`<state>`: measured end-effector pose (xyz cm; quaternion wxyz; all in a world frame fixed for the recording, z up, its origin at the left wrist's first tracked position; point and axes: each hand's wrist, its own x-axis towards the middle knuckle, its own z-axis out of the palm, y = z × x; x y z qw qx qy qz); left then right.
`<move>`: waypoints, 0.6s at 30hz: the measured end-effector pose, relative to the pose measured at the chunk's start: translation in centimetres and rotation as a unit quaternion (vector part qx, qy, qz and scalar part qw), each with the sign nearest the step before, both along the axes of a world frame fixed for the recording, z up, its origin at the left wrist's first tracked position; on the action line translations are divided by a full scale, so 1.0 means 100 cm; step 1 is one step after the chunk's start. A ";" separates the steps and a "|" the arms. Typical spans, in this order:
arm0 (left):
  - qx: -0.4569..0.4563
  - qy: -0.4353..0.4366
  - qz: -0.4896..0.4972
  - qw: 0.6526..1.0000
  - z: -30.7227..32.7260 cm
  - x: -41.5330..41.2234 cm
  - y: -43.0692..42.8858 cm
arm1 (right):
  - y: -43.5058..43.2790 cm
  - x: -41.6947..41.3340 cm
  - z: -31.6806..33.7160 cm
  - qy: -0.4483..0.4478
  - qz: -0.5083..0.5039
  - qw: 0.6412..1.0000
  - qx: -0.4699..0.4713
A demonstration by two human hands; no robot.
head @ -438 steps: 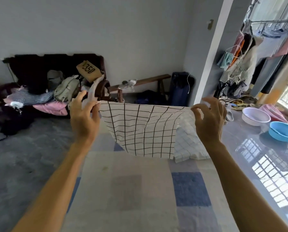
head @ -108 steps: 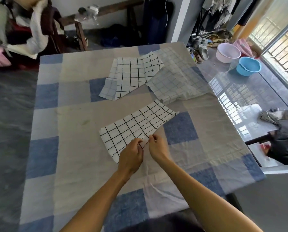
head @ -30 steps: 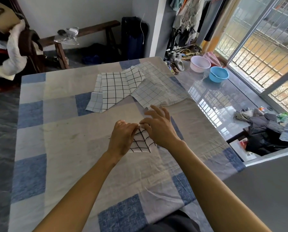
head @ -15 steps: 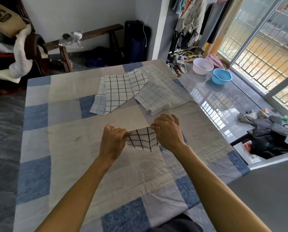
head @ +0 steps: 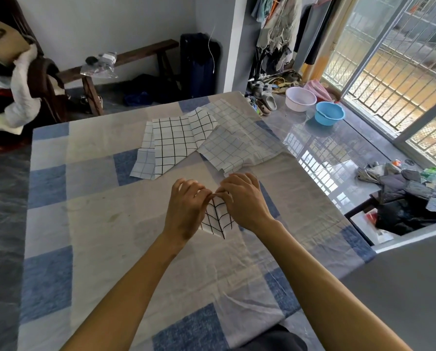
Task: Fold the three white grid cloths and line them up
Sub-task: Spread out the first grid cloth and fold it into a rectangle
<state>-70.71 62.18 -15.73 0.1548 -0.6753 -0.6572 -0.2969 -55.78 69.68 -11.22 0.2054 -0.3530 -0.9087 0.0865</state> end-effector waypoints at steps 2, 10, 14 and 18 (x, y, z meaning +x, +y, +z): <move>-0.010 -0.001 -0.014 1.000 0.000 -0.004 -0.001 | 0.000 0.002 0.000 0.009 0.008 1.000 0.007; -0.009 0.011 -0.012 1.000 -0.005 -0.028 -0.012 | 0.008 0.013 -0.004 0.036 -0.010 0.999 0.008; -0.038 0.005 0.002 0.999 -0.009 -0.036 -0.017 | 0.014 0.020 -0.003 0.043 -0.022 0.999 0.002; -0.074 -0.004 0.023 0.997 -0.009 -0.047 -0.017 | 0.017 0.025 0.000 0.037 -0.037 0.999 0.005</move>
